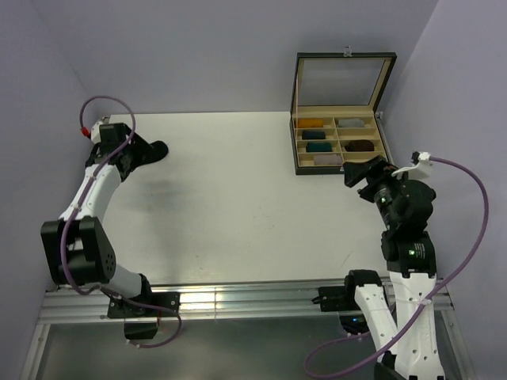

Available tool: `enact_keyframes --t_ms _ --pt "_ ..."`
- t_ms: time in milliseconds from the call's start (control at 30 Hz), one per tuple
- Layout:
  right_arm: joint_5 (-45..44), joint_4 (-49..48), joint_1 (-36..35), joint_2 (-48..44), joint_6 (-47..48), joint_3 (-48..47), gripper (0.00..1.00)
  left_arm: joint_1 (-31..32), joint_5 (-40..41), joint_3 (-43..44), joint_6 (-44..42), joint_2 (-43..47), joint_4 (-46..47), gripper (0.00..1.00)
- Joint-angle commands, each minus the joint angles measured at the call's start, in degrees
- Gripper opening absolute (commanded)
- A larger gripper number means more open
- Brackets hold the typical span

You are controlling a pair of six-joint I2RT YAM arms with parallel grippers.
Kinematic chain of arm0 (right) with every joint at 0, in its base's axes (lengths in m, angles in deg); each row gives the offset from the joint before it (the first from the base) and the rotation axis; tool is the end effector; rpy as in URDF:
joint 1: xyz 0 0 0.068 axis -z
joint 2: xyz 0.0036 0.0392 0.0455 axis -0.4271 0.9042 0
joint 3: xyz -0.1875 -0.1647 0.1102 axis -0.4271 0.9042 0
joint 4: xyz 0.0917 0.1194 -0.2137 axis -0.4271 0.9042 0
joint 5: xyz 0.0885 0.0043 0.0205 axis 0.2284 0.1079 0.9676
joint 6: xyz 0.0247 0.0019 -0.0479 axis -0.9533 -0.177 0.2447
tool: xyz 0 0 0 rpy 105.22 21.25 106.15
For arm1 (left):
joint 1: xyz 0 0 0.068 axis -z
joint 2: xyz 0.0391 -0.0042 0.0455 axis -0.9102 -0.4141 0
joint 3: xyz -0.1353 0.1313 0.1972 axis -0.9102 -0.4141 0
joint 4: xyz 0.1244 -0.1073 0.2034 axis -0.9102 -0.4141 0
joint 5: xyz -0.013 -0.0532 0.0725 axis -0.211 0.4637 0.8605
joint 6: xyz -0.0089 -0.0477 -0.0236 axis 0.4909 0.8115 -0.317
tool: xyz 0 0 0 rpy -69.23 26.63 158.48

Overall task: Roll the socks
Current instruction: Move the sock to the center of the board.

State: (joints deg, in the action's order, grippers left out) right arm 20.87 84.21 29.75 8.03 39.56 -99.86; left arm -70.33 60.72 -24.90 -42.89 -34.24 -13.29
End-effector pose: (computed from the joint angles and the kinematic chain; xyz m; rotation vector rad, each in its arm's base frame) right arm 0.1157 -0.0050 0.3835 0.4555 1.6516 0.4578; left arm 0.3167 0.0323 0.2788 -1.0182 2.0563 -0.1684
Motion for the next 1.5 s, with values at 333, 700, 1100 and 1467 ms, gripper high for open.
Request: enact_keyframes --t_ms 333,700,1100,1467 --pt "6.6 0.3 -9.2 -2.7 3.2 7.8 0.90 -1.6 1.4 24.8 -1.6 -30.2 5.4 0.98" --pt "10.7 1.1 -10.0 -1.5 4.1 8.8 0.89 -1.4 -3.6 32.7 -1.1 -45.7 5.1 0.96" --pt "11.2 -0.5 -10.0 1.2 4.7 9.4 0.88 17.1 -5.3 15.3 18.3 -32.2 9.0 0.95" --pt "15.1 -2.5 -10.0 0.9 6.0 10.5 0.87 27.6 6.9 20.9 12.7 -21.5 -0.8 0.96"
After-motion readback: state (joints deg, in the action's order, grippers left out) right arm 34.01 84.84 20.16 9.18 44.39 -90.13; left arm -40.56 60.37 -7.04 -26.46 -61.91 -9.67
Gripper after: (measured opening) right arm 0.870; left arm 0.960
